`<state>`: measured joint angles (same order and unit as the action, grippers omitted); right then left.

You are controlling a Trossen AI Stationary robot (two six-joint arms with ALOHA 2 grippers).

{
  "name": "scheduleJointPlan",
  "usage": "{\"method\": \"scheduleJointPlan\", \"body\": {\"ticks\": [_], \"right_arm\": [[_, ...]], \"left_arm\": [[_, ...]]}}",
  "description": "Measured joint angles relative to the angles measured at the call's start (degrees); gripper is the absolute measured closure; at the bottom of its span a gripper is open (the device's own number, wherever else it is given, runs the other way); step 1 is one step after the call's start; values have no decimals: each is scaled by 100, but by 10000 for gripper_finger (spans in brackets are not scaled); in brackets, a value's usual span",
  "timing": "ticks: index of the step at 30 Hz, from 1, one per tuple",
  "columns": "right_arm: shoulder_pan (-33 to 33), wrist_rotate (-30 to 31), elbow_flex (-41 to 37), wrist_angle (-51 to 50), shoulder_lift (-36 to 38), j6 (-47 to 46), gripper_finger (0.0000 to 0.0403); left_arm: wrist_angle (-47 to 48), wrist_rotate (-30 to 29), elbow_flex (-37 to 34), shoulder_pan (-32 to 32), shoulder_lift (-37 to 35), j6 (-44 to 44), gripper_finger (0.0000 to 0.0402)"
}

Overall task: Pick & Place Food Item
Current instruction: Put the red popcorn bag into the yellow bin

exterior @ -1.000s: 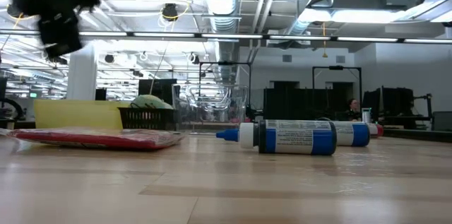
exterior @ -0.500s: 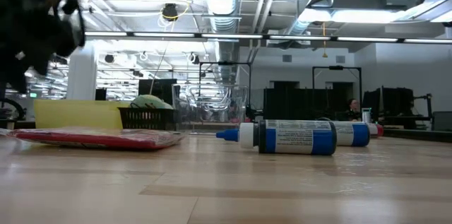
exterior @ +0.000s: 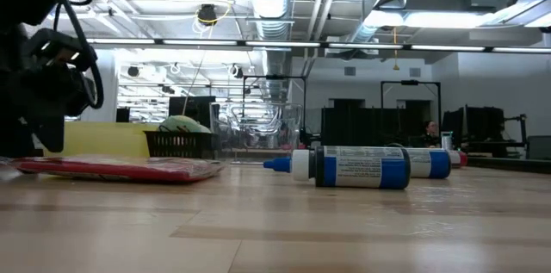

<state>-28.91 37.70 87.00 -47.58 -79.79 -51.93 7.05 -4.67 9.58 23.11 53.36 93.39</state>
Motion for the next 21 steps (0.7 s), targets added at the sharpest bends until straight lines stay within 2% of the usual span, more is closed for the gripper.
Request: {"method": "scheduleJointPlan", "body": {"ticks": [8,14,18,21], "right_arm": [[4,1,2,-19,-2,-1,251],[4,3,2,-38,-2,25,251],[11,5,2,-38,-2,27,251],[9,5,2,-40,-2,31,251]], "left_arm": [[-820,-128,-257,0,229,19,221],[-1369,-255,-253,0,708,161,225],[-1488,-259,-258,-4,893,203,257],[-1491,-255,-266,-4,900,201,309]]}}
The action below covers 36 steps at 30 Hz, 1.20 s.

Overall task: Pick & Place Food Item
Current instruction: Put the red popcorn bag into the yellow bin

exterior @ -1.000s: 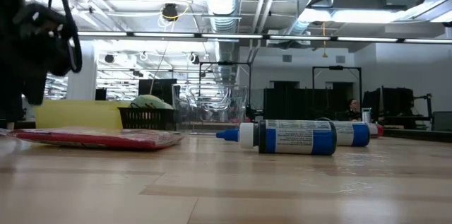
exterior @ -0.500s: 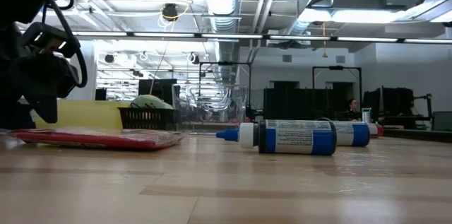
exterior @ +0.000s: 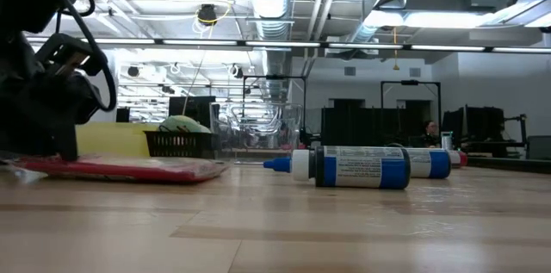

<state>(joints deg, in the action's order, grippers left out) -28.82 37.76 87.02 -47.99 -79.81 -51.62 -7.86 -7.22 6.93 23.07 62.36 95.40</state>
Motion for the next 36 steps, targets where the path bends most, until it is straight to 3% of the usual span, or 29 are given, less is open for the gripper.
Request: {"method": "scheduleJointPlan", "body": {"ticks": [3,7,15,28,36], "right_arm": [[1,7,0,0,0,18,251],[2,40,0,16,0,60,251],[0,129,0,46,0,58,251],[-4,131,0,46,0,58,251],[-4,139,0,48,0,53,251]], "left_arm": [[22,3,-21,0,-31,-44,381],[-256,-62,-29,-1,-27,-197,398],[-1287,-454,18,-2,-167,-339,401],[-1220,-1569,492,-2,-1665,-1291,401],[-1102,-2204,1200,0,-2270,-2287,401]]}}
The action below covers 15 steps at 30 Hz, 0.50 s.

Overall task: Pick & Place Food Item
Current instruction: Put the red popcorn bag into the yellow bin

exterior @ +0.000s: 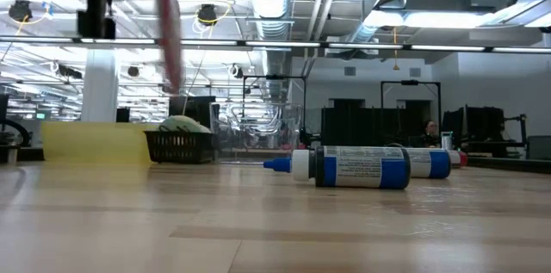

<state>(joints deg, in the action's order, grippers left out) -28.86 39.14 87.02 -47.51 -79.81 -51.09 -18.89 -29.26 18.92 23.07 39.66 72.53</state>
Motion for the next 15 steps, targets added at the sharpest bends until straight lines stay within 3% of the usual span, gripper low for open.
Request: {"method": "scheduleJointPlan", "body": {"ticks": [5,15], "right_arm": [[0,168,0,0,0,5,251],[89,292,0,-7,0,114,251]], "left_arm": [[-6,-1277,509,0,-310,-1195,401],[-81,-4910,1575,-312,-431,-4905,401]]}}
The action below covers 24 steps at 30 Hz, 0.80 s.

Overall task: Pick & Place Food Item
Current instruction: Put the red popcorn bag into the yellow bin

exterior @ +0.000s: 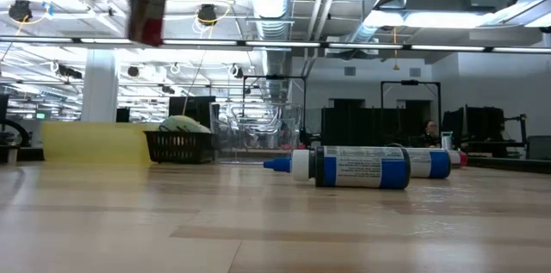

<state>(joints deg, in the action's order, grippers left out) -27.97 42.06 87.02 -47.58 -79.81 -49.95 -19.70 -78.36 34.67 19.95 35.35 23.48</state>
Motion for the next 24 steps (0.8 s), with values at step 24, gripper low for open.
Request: {"method": "scheduleJointPlan", "body": {"ticks": [24], "right_arm": [[156,47,0,1,-2,91,251]], "left_arm": [[65,-611,-1729,-2411,0,3834,401]]}}
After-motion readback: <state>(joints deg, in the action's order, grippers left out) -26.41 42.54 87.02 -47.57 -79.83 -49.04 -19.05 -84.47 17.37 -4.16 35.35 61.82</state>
